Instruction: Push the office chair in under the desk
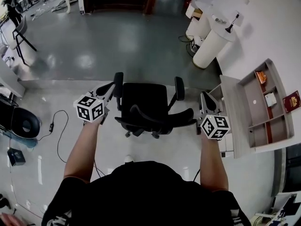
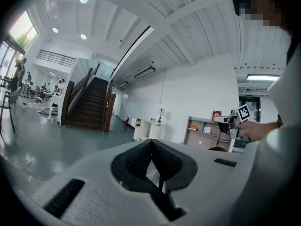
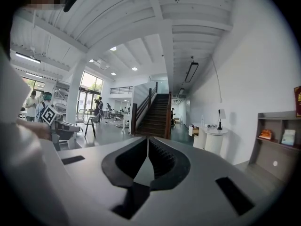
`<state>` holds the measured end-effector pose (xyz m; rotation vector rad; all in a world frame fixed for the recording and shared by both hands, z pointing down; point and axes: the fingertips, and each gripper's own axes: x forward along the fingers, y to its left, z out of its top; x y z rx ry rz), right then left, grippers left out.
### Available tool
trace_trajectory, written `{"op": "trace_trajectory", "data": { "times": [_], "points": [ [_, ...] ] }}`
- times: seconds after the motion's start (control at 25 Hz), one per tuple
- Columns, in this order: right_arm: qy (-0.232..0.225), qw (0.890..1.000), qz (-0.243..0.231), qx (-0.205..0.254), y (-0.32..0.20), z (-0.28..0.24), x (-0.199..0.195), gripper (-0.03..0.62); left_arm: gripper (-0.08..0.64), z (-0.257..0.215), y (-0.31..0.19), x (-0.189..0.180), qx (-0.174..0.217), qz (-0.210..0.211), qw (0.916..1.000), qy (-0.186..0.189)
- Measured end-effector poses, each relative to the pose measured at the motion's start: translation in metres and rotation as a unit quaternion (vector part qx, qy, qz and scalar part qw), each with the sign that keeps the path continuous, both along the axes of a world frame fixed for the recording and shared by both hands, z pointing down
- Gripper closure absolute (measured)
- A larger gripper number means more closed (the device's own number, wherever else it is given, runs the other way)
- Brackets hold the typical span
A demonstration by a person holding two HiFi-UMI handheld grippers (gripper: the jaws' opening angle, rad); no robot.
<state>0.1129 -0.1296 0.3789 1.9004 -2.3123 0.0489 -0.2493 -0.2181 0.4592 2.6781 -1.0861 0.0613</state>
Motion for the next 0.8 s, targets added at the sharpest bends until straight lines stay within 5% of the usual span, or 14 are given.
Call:
{"op": "trace_trajectory", "data": {
  "times": [0.56, 0.8],
  "points": [
    [-0.019, 0.999, -0.028, 0.021, -0.024, -0.01, 0.028, 0.574, 0.541, -0.016, -0.003, 0.009, 0.016, -0.044, 0.9988, -0.011],
    [-0.014, 0.997, -0.069, 0.03, -0.025, -0.015, 0.03, 0.572, 0.54, -0.023, 0.006, 0.01, 0.034, -0.066, 0.996, -0.05]
  ]
}}
